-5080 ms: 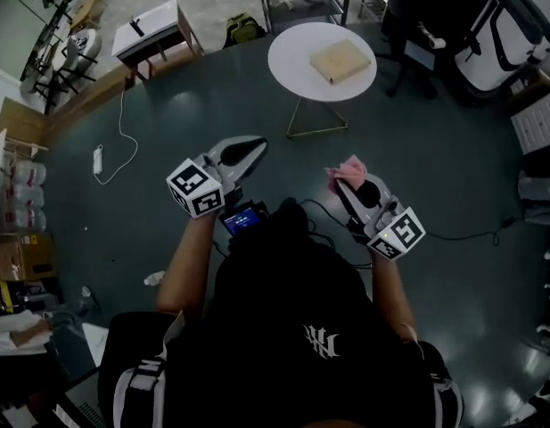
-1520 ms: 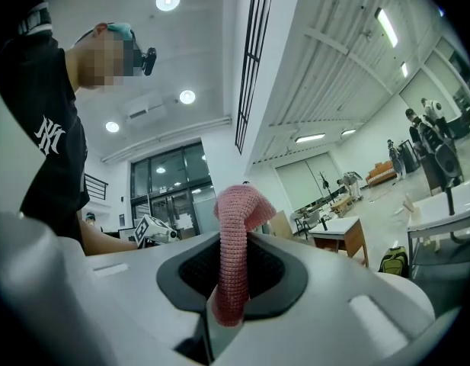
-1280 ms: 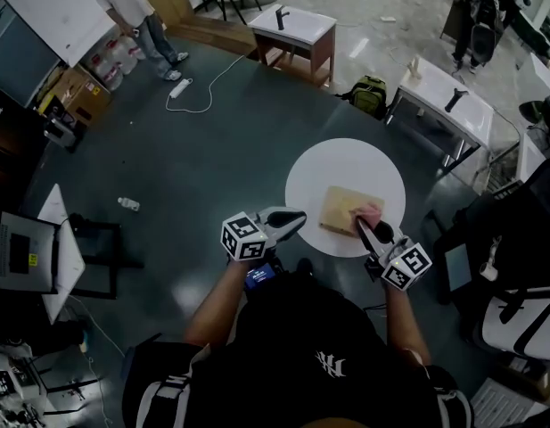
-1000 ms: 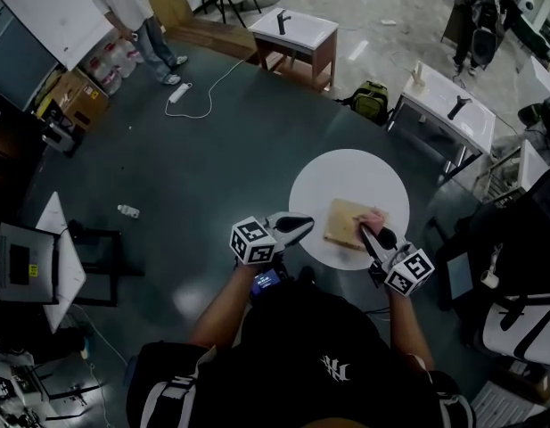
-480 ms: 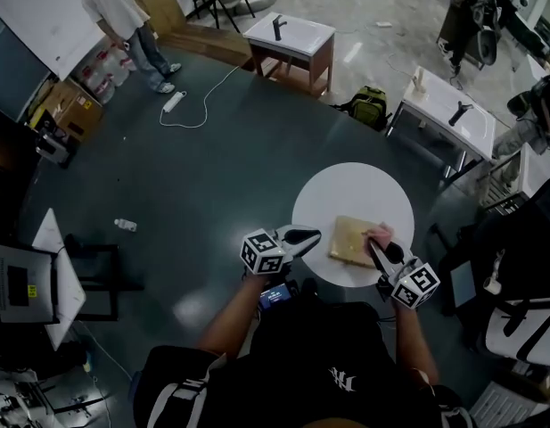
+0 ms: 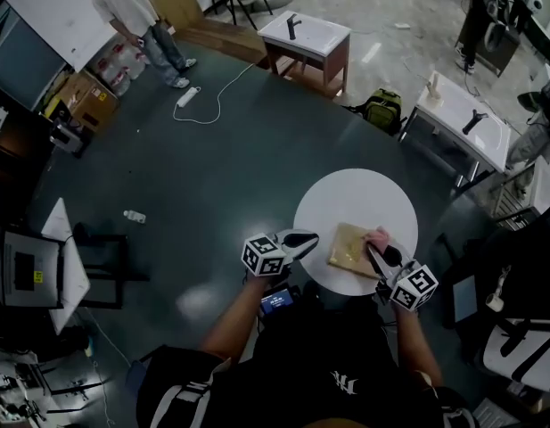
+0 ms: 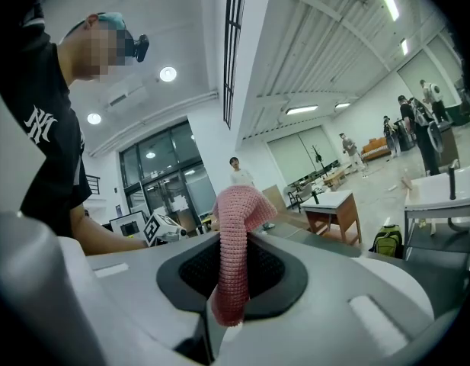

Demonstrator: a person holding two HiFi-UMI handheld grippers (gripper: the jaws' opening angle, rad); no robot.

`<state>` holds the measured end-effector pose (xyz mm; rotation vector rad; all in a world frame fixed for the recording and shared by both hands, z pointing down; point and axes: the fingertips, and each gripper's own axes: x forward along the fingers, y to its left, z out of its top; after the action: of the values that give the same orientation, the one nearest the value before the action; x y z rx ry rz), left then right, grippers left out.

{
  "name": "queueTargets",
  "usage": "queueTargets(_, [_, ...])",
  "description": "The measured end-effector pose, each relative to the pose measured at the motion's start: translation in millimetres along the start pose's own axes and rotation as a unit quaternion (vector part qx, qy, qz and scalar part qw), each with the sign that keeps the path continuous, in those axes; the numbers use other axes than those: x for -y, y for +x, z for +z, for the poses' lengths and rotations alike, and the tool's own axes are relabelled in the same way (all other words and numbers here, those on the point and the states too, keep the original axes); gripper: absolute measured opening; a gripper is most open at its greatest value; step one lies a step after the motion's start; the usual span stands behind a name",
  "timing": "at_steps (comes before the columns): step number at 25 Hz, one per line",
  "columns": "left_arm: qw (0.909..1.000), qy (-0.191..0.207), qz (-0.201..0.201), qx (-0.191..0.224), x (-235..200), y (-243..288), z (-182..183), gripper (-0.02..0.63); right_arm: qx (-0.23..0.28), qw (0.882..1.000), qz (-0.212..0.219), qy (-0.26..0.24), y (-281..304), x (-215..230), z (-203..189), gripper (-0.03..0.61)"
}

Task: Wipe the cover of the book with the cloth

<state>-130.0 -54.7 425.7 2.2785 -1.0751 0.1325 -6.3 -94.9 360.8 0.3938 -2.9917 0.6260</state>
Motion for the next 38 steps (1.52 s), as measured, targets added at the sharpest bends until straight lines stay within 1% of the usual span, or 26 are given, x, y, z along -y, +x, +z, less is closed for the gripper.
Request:
queueTargets(4, [0.9995,-0.011,0.029,-0.006,-7,-5,-15,0.012,-0.018,1.000,0.009,0.006,-1,4,-7,0.049])
queueTargets(8, [0.9979,-0.008,0.063,-0.012,-46,-17,-18,0.023,-0.022,1.000,0.020,-0.005,35,20,-10,0.049])
queueTargets(10, [0.9968,-0.013,0.077,-0.019,-61,-13,-31,0.029,-0.035,0.999,0.017,0.000,43,36,-28,0.049])
queueTargets(12, [0.9957,-0.030,0.080,-0.035,-64,-5,-60,0.043,-0.059,0.998,0.006,0.015,37,46,-54,0.049])
queueTargets(14, [0.9940,-0.060,0.074,-0.054,-60,3,-95,0.058,-0.095,0.995,-0.008,0.035,29,52,-84,0.049])
queueTargets(15, [0.9933,-0.067,0.072,-0.061,-66,9,-104,0.061,-0.107,0.993,-0.013,0.040,33,60,-95,0.049])
queueTargets(18, [0.9925,-0.061,0.066,-0.083,-95,40,-119,0.072,-0.125,0.991,-0.025,0.052,57,97,-122,0.049])
queueTargets(20, [0.9912,-0.062,0.052,-0.105,-98,59,-137,0.078,-0.143,0.987,-0.036,0.065,63,112,-142,0.049])
queueTargets(23, [0.9873,-0.067,0.028,-0.141,-98,75,-169,0.089,-0.171,0.981,-0.050,0.078,75,124,-169,0.048])
queueTargets(25, [0.9849,-0.072,0.016,-0.156,-98,84,-187,0.094,-0.186,0.977,-0.055,0.083,84,129,-185,0.048])
queueTargets(31, [0.9818,-0.097,-0.009,-0.163,-91,97,-211,0.098,-0.230,0.966,-0.077,0.084,105,137,-217,0.046])
queueTargets(35, [0.9809,-0.098,-0.016,-0.167,-87,101,-219,0.100,-0.253,0.959,-0.099,0.076,115,140,-233,0.046])
queueTargets(38, [0.9801,-0.097,-0.017,-0.172,-84,102,-223,0.098,-0.260,0.956,-0.111,0.082,121,139,-240,0.047])
